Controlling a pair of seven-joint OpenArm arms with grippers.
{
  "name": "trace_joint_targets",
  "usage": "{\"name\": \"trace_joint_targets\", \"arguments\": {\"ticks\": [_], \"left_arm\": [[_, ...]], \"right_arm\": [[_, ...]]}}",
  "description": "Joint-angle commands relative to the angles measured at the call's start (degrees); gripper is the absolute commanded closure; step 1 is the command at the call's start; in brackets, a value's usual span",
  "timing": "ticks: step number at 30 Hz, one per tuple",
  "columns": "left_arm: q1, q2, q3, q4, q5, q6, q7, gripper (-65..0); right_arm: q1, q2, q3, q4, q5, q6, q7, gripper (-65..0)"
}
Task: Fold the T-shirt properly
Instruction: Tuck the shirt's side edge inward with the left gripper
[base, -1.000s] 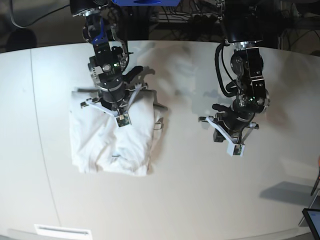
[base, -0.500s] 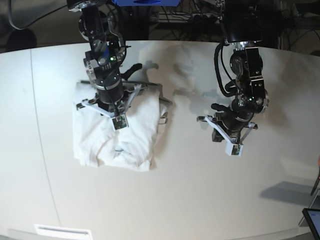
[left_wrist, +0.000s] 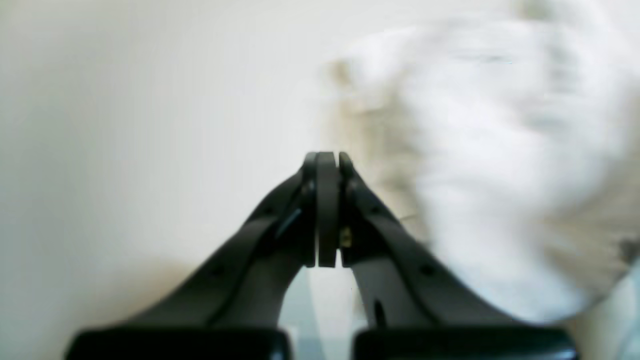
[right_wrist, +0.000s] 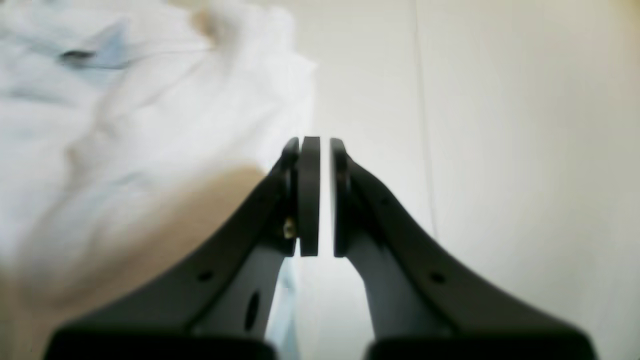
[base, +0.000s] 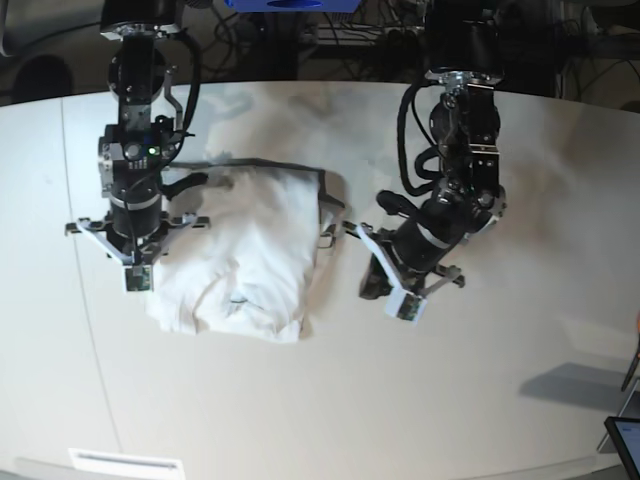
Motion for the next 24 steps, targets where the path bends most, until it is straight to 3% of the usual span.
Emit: {"name": "trace_joint_targets", "arguments": {"ticks": [1, 6, 12, 20, 24], "left_arm": [[-2.3, 1.1, 1.1, 0.5, -0.6, -0.1, -1.5, 0.0], [-5.7, 5.4, 3.3, -4.1, -0.3, 0.1, -1.5, 0.0], [-11.8, 7.9, 3.4, -17.0, -0.2, 0.1, -2.3, 0.0], [-18.5, 7.9, 3.0, -38.1, 1.5, 0.3, -13.5, 0.0], [-18.4, 7.6, 2.9, -40.2, 3.7, 3.6, -18.3, 0.0]], "right_arm": [[0.6, 0.0, 1.8, 0.3, -0.5, -0.5, 1.4, -2.9], [-0.7, 0.6, 8.1, -0.7, -0.3, -0.1, 1.8, -2.9], [-3.2, 0.7, 8.5, -0.7, -0.3, -0.1, 5.0, -2.9], [-4.6, 0.6, 8.4, -0.7, -0.2, -0.1, 5.3, -2.9], [-5.2, 0.6, 8.3, -0.7, -0.2, -0.1, 5.3, -2.9]]}}
